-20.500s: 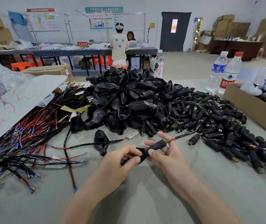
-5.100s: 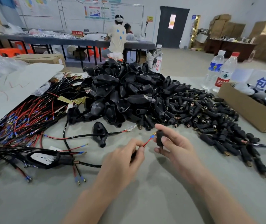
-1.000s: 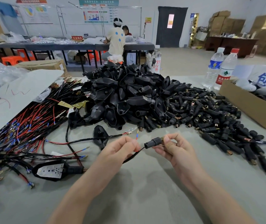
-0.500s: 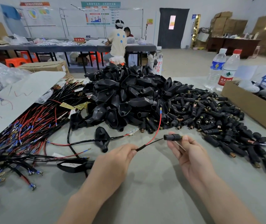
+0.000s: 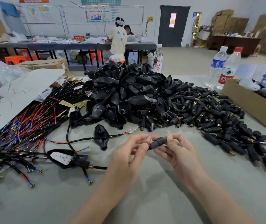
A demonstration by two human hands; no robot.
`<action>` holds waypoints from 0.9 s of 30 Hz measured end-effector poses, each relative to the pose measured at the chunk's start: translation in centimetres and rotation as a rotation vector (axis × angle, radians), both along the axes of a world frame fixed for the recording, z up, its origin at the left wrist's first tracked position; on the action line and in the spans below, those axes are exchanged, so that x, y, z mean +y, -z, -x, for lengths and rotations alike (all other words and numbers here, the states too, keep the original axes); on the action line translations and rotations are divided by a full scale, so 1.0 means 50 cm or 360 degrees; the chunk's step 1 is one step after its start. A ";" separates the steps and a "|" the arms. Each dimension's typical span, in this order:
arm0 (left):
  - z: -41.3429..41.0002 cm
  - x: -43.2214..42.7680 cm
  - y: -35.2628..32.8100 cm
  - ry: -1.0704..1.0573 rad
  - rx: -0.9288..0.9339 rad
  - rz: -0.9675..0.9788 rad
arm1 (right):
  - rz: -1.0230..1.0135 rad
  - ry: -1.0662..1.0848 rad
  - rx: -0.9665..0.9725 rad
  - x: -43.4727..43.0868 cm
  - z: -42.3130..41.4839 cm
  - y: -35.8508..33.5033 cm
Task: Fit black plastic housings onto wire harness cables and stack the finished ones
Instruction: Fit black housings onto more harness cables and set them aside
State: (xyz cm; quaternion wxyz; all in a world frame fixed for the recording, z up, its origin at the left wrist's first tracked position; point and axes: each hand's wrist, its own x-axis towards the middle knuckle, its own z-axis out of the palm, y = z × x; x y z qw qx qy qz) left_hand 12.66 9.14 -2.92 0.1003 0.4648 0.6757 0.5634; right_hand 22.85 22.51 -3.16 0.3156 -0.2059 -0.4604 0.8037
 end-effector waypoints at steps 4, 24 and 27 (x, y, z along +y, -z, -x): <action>-0.006 0.000 -0.009 -0.0025 -0.0186 -0.0064 | -0.0102 -0.0126 -0.0049 -0.015 0.003 0.005; 0.028 -0.012 -0.019 0.0286 -0.0524 0.0420 | 0.0469 -0.0095 0.0131 -0.009 0.004 -0.004; 0.027 -0.012 -0.020 0.0279 -0.0532 0.0447 | 0.0504 -0.0098 0.0166 -0.008 0.004 -0.002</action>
